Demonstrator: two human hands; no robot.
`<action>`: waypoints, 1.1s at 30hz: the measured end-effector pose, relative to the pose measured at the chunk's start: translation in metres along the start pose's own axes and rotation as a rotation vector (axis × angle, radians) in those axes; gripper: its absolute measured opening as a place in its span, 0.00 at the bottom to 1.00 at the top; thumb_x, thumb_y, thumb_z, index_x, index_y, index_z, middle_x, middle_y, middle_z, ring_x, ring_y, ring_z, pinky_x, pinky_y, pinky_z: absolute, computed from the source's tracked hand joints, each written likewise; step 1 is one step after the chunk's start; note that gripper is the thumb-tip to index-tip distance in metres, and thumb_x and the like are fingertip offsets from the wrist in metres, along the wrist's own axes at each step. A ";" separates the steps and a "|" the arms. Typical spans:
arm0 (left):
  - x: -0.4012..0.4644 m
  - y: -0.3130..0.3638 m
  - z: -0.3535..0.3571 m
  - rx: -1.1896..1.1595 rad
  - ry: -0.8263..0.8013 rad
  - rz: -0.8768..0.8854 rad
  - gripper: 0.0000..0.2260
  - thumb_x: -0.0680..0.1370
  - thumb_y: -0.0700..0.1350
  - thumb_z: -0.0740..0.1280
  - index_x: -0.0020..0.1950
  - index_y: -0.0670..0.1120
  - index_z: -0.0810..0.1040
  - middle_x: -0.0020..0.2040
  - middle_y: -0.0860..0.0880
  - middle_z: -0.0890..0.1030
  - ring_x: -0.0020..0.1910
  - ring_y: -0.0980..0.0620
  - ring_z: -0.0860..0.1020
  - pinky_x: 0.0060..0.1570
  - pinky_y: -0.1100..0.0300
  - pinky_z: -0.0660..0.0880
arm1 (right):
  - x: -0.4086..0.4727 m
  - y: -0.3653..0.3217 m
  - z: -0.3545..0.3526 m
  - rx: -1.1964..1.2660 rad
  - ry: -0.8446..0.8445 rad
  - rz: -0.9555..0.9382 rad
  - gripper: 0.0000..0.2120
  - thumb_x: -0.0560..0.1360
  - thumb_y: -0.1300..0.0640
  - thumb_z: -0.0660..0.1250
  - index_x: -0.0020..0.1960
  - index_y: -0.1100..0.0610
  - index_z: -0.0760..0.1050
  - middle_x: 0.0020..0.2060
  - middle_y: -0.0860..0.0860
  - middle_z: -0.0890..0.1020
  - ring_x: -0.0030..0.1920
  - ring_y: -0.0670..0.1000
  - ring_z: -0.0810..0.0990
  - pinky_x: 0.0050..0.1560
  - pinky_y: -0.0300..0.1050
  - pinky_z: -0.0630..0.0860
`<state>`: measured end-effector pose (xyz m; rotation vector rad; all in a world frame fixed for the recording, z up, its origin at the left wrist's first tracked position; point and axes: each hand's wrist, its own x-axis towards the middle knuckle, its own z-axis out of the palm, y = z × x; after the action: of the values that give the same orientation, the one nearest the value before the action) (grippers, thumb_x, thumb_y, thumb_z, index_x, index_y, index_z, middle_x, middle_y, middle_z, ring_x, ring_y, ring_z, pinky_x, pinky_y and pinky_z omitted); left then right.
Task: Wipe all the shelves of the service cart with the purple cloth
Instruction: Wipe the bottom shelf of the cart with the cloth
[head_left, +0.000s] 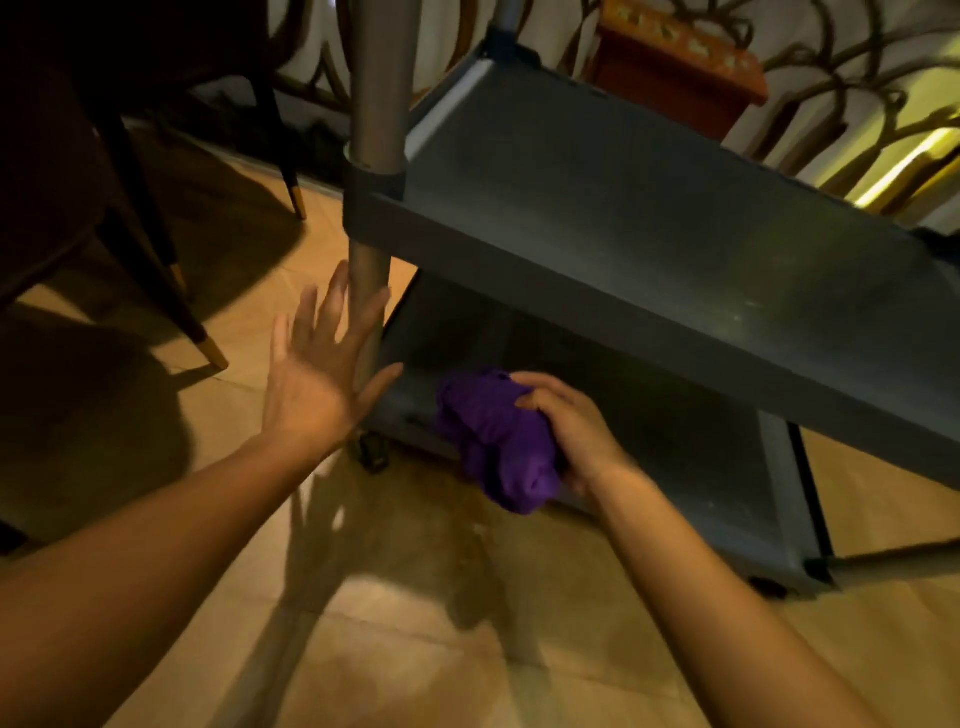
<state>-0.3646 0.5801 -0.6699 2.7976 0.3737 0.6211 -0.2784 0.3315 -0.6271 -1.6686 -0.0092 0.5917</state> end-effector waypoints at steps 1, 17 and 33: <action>0.002 -0.005 0.014 -0.013 0.049 0.005 0.34 0.79 0.65 0.57 0.81 0.57 0.49 0.82 0.46 0.47 0.80 0.41 0.50 0.74 0.35 0.55 | 0.014 0.018 -0.005 0.065 0.031 -0.015 0.12 0.76 0.68 0.64 0.51 0.56 0.83 0.45 0.52 0.87 0.49 0.52 0.83 0.55 0.46 0.80; 0.014 0.009 0.089 -0.090 0.190 -0.140 0.30 0.77 0.53 0.69 0.76 0.57 0.61 0.79 0.36 0.53 0.67 0.32 0.70 0.60 0.40 0.75 | 0.154 0.070 0.017 -0.240 0.271 -0.152 0.12 0.75 0.56 0.69 0.59 0.49 0.80 0.57 0.52 0.83 0.57 0.54 0.82 0.59 0.51 0.80; -0.004 0.000 0.117 -0.334 0.169 -0.224 0.18 0.83 0.57 0.57 0.70 0.52 0.73 0.73 0.38 0.63 0.63 0.37 0.73 0.55 0.46 0.77 | 0.171 0.132 0.104 -1.009 -0.007 -0.583 0.31 0.75 0.52 0.71 0.75 0.47 0.65 0.72 0.58 0.71 0.67 0.63 0.71 0.66 0.60 0.72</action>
<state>-0.3169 0.5568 -0.7738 2.3549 0.5509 0.7881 -0.2122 0.4584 -0.8194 -2.4716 -0.8963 0.1145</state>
